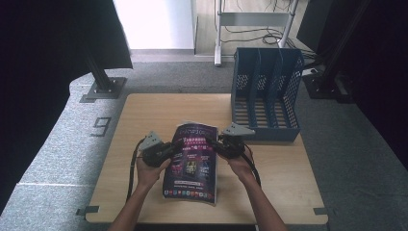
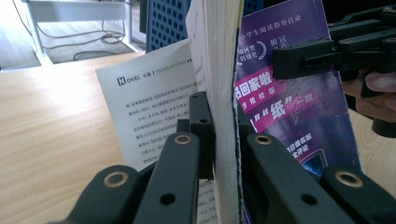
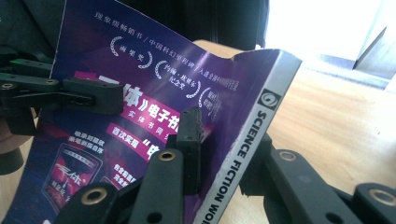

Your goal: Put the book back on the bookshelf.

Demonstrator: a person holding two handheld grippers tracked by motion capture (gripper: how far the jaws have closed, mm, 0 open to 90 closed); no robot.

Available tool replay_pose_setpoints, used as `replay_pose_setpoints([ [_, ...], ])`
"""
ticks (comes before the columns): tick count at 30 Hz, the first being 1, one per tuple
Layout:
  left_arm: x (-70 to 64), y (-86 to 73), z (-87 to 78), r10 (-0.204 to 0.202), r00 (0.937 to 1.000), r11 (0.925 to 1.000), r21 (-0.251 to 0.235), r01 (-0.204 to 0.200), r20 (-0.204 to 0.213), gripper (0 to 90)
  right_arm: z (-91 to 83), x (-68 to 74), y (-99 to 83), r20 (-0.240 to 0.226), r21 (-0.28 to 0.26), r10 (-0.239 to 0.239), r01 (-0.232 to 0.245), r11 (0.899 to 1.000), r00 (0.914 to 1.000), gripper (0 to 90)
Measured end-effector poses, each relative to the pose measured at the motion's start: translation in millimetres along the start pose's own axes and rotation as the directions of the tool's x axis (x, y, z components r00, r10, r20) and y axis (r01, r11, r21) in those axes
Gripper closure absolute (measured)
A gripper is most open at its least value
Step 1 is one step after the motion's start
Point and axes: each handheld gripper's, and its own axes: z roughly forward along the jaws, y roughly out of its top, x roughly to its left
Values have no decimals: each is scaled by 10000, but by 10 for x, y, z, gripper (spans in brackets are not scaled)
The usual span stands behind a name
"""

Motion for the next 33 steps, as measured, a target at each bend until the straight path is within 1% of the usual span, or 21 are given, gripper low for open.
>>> replay_pose_setpoints([
  [5,-12,34,-22,-2,10000,10000,-30,3,70,863,-49,22,26,-17,-217,-69,69,9997,10000,749],
  [9,-7,40,-20,-49,10000,10000,-20,49,68,863,-61,34,31,-36,-225,-127,126,9997,9999,751],
  [16,2,99,-31,-128,9999,9997,-215,128,17,864,-79,57,107,91,-441,-295,299,9986,9995,764],
  [22,-10,152,-52,-59,10000,9995,-299,57,-51,864,-102,83,158,112,-592,-414,420,9974,9991,770],
  [26,-17,183,-42,-46,9999,9993,-370,42,-114,865,-118,93,186,232,-735,-562,578,9956,9981,773],
  [33,-31,189,-30,-23,9999,9993,-366,18,-144,866,-153,97,181,221,-822,-554,571,9950,9982,777],
])
